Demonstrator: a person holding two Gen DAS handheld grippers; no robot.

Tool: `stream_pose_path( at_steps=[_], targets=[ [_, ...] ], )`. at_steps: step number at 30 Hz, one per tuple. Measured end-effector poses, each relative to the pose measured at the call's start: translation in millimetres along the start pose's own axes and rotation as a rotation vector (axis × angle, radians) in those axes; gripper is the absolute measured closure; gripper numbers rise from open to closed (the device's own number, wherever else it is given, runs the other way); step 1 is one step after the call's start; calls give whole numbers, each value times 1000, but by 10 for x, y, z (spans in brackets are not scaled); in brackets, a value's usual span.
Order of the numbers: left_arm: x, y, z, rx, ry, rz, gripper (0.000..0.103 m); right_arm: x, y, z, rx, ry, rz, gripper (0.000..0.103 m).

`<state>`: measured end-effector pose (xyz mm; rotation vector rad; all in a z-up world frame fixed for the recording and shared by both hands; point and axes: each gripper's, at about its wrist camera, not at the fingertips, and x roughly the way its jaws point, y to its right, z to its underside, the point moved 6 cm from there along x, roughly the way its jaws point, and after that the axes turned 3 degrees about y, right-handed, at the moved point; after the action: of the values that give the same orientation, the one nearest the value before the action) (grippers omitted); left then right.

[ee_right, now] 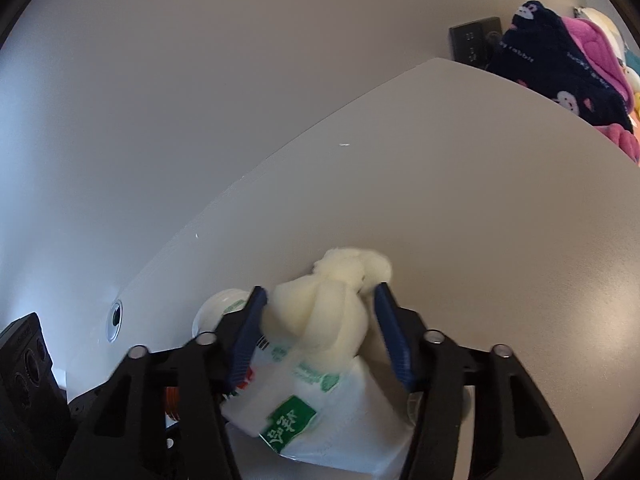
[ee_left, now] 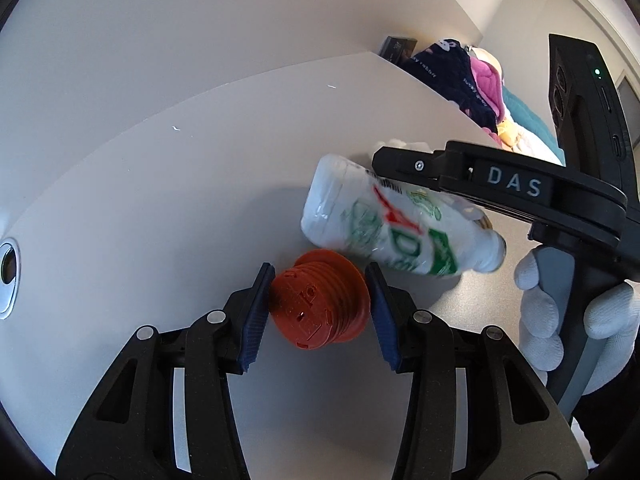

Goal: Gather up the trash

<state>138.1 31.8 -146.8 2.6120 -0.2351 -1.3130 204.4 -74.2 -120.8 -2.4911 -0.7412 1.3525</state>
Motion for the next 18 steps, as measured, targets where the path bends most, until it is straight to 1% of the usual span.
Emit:
stream_pose_path(
  at_steps=[1, 3, 6, 11, 18],
  targets=[
    [0, 1, 2, 1, 0, 1, 57, -2, 0, 6, 1, 0, -1, 63],
    [3, 14, 4, 3, 0, 1, 57, -14, -5, 14, -4, 6, 0, 68],
    [-2, 10, 0, -3, 1, 4, 57, -69, -8, 14, -7, 21, -6, 72],
    [-72, 26, -24, 0, 13, 10, 57, -205, -24, -6, -6, 49, -27, 73],
    [-204, 93, -18, 13, 29, 12, 57, -482, -81, -25, -22, 92, -34, 73]
  ],
)
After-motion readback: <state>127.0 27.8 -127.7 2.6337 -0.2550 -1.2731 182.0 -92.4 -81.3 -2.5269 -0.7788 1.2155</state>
